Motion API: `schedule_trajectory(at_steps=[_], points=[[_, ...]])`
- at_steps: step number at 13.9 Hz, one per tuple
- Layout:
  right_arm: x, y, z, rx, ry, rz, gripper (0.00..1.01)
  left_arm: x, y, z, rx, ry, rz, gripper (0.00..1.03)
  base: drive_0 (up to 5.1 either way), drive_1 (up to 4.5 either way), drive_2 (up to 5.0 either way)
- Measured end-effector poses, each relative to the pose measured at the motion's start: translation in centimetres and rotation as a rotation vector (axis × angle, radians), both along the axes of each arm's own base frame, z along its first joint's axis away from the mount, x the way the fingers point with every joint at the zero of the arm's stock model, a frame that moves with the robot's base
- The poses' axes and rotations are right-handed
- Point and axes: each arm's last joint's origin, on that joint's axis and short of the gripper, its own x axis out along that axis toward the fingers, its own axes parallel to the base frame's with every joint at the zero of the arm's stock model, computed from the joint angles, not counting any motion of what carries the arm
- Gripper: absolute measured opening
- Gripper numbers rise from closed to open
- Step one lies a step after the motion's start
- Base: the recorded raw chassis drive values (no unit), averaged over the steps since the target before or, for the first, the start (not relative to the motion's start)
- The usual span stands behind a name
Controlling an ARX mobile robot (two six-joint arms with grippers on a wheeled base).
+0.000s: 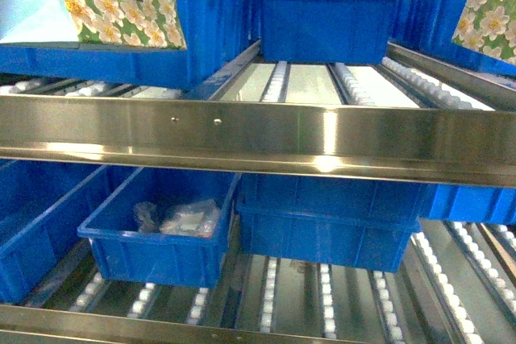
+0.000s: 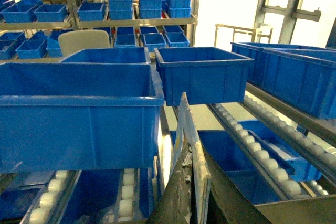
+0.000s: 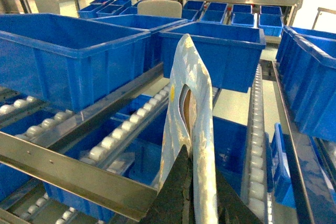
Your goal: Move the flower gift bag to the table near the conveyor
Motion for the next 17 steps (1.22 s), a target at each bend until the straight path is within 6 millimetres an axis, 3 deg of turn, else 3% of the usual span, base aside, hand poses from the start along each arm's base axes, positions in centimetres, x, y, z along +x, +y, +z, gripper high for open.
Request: schedule_trajectory(at_steps=[17], points=[[-0.01,0.0,0.02,0.0,-0.002,0.0,0.02,0.0,0.01,0.0,0.0,0.0,0.001,0.02,-4.9,2.44,2.4]])
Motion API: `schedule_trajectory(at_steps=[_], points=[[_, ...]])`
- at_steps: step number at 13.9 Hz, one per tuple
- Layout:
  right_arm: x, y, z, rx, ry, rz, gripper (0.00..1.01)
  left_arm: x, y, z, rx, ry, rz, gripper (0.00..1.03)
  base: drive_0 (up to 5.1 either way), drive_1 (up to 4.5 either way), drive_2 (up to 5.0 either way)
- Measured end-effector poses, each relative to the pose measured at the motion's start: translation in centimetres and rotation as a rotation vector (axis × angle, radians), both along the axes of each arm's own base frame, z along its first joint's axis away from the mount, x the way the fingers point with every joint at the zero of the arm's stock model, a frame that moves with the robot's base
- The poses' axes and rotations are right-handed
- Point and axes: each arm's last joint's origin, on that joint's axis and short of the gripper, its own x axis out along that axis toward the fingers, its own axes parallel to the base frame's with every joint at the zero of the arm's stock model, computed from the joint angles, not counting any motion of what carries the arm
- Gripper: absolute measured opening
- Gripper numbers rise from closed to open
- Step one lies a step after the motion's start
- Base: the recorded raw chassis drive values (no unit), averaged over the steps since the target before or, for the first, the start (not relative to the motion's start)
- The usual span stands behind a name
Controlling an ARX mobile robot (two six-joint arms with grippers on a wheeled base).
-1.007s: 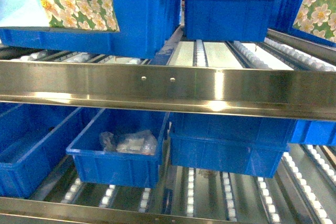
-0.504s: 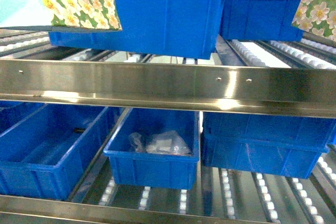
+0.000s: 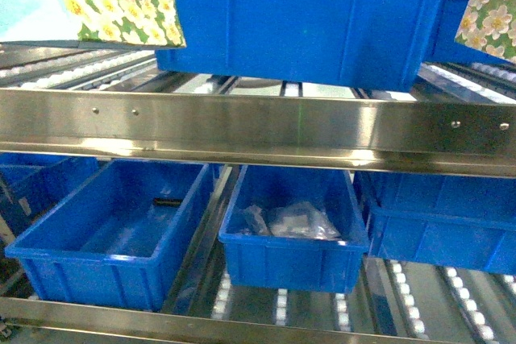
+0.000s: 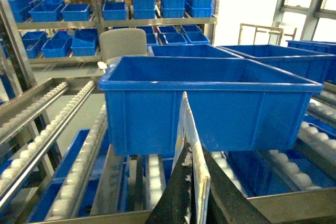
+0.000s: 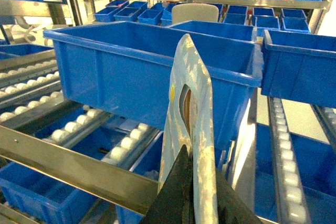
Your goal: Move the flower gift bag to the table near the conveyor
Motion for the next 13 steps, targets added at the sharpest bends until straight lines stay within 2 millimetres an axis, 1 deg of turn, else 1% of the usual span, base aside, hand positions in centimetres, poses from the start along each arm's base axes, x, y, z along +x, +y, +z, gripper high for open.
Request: schedule_trajectory(at_steps=[13], points=[[0.0,0.0,-0.01,0.0,-0.001,0.001,0.02,0.0,0.0,0.01,0.0,-0.001,0.0,0.02,-4.9,2.45,2.4]])
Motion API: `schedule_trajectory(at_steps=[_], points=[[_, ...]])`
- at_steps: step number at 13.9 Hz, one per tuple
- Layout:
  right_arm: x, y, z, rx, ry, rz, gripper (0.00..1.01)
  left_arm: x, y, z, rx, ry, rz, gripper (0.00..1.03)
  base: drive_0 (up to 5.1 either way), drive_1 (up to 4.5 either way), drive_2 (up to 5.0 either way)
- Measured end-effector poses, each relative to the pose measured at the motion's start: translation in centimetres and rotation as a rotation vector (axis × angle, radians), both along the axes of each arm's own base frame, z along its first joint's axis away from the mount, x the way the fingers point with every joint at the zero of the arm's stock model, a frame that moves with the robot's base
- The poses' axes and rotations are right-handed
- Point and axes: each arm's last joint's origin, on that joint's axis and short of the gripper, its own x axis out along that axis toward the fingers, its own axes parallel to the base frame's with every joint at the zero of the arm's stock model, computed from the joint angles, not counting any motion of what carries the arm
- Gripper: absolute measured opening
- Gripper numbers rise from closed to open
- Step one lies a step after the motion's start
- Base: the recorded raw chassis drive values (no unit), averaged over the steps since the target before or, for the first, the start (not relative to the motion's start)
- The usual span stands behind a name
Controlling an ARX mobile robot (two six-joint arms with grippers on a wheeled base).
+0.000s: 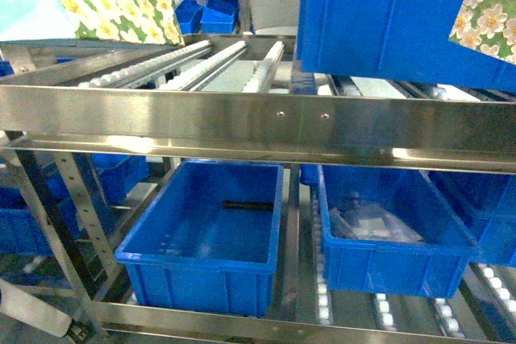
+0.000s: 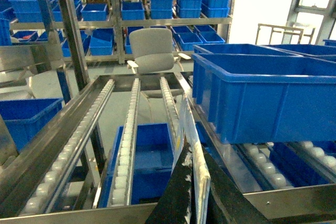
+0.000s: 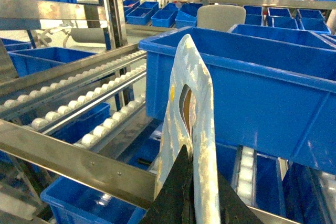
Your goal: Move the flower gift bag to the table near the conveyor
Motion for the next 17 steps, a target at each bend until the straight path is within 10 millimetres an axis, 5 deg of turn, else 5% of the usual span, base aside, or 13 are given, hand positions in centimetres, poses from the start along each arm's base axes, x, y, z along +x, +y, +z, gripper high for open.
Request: schedule_trajectory(at_steps=[17], points=[[0.01,0.01,-0.02,0.0,0.001,0.0,0.02,0.0,-0.01,-0.01,0.0,0.001,-0.001,0.02,-4.9,2.46,2.5]])
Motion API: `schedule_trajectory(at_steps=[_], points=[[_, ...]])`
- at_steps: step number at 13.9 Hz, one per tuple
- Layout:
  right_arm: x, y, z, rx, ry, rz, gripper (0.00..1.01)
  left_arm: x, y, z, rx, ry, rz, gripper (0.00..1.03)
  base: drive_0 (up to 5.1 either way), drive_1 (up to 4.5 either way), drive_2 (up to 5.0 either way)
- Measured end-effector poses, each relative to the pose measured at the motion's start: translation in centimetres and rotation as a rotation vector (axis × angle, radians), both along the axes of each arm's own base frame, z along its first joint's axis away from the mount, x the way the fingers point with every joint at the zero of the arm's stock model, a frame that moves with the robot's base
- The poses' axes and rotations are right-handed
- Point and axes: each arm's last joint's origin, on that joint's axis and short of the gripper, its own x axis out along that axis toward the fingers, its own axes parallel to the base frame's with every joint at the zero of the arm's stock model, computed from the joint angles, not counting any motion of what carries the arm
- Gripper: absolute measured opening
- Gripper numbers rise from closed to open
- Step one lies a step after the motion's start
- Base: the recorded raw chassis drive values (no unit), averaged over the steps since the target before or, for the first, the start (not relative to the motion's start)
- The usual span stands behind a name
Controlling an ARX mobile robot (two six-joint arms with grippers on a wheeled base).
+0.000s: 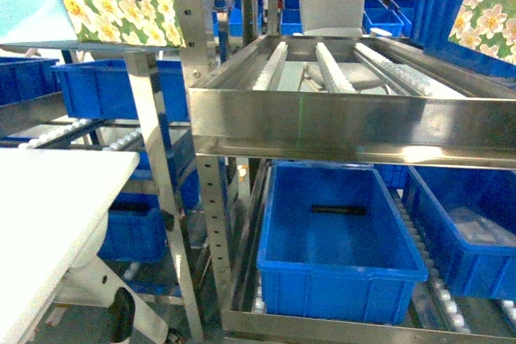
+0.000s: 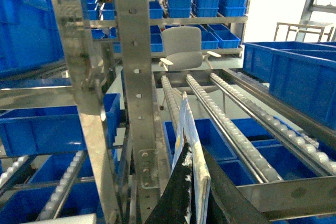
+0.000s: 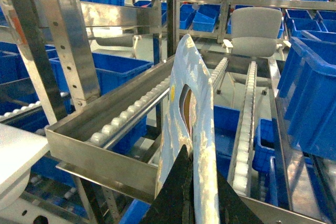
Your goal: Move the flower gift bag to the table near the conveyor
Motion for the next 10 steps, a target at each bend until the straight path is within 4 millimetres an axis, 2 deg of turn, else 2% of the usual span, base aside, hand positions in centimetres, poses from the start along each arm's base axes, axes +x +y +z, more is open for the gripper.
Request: schedule_trajectory(at_steps=[10], points=[[0.04,0.0,-0.08,0.0,0.005,0.0,0.02,0.0,0.0,0.01,-0.001,-0.001,0.0,0.02,-4.9,2.46,2.5]])
